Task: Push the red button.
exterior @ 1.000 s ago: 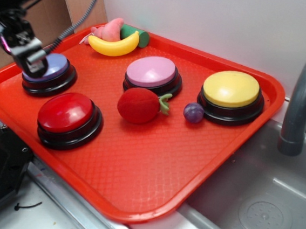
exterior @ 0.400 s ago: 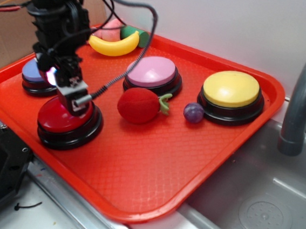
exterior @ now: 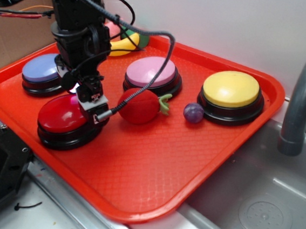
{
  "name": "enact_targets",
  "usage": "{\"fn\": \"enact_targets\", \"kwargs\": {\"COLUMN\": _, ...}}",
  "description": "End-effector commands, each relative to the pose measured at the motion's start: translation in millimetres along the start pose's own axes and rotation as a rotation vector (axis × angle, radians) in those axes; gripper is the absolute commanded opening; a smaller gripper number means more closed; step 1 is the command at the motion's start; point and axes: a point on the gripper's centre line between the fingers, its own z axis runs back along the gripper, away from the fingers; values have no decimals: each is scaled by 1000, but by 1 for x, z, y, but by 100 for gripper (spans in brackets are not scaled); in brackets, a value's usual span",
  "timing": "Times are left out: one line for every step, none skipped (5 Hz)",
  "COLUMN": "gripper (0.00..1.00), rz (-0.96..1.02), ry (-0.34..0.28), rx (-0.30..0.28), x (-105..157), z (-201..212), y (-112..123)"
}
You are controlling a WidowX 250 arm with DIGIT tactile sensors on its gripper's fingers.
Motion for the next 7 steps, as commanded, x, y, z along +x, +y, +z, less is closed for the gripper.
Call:
{"fn": "enact_targets", "kwargs": {"gripper": 100, "rz": 13, "ry": -6, "rx": 0, "x": -8, "z": 29, "y": 3}}
{"fn": "enact_targets", "kwargs": {"gripper": 100, "rz": 49, "ry": 1, "rx": -11, "x": -11, "z": 56, "y": 7}}
{"fn": "enact_targets", "kwargs": {"gripper": 100, "rz": 54, "ry": -23, "rx": 1, "x": -16, "z": 74, "y": 8}}
{"fn": "enact_targets", "kwargs": {"gripper": 100, "rz": 78, "ry": -22, "rx": -2, "x": -18, "z": 83, "y": 11}}
{"fn": "enact_targets", "kwargs": {"gripper": 100, "rz": 73, "ry": -32, "rx": 16, "x": -18, "z": 93, "y": 12}}
{"fn": "enact_targets", "kwargs": {"gripper": 100, "rz": 82, "ry": -22, "rx": 11, "x": -18, "z": 99, "y": 13}}
{"fn": "enact_targets", "kwargs": {"gripper": 100, "rz": 93, "ry": -13, "rx": 9, "x": -18, "z": 103, "y": 14}}
